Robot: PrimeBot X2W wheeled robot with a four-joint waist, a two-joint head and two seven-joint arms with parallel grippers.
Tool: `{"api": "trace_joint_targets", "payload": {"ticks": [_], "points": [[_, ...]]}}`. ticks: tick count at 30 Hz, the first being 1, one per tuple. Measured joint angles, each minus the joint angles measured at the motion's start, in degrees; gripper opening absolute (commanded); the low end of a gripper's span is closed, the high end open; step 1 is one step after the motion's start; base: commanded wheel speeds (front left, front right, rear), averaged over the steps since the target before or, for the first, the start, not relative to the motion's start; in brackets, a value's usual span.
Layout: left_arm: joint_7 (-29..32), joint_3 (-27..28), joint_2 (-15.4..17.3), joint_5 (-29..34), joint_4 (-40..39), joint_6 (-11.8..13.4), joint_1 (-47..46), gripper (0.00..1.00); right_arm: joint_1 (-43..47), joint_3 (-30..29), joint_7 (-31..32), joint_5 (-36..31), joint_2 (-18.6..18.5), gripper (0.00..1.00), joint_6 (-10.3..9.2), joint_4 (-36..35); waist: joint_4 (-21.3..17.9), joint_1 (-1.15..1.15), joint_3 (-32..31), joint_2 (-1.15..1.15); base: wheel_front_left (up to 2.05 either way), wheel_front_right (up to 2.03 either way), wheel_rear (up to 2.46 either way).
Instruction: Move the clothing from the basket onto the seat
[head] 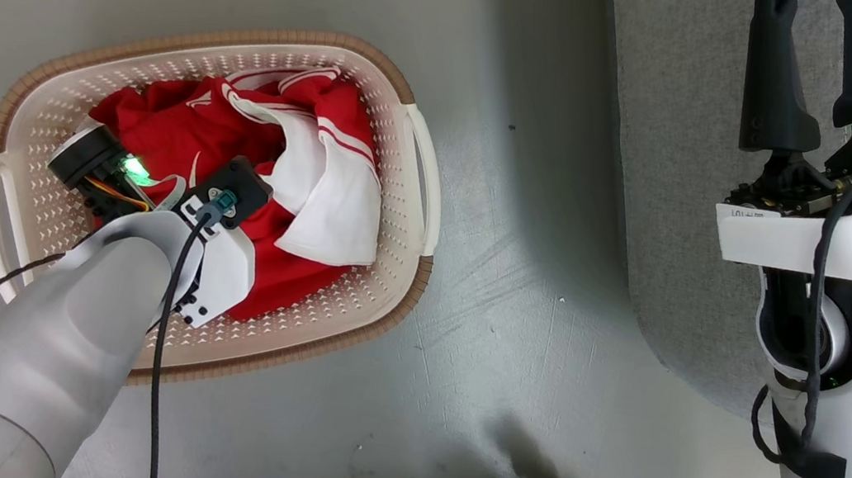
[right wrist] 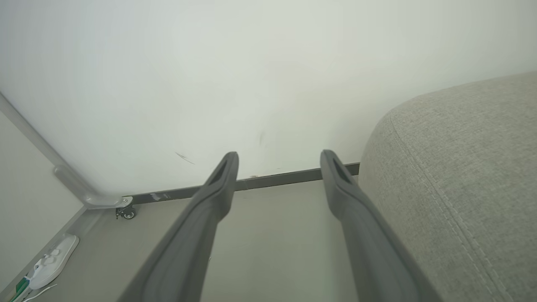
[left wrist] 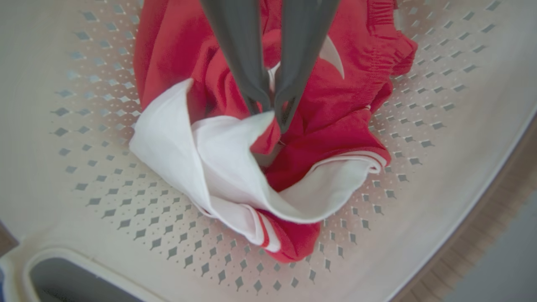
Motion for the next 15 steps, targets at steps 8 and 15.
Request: {"api": "trace_joint_targets", "payload": {"ticks": [8,15], "points": [[-1.22,0.14,-0.13,-0.96,-1.09,-0.24,0.38,0.0,0.02,-0.16,0.0,-0.3,-0.01,1.0,0.0,1.02,0.88,0.0,-2.35,0.0,0.0,0.0,0.0],[-1.82,0.35,-0.27,-2.25,-3.43,-0.65,1.51,0.0,0.21,-0.16,0.0,-1.31,-0.01,1.0,0.0,2.29,1.62,0.0,-4.55,0.0,0.0,0.0,0.0]]}}
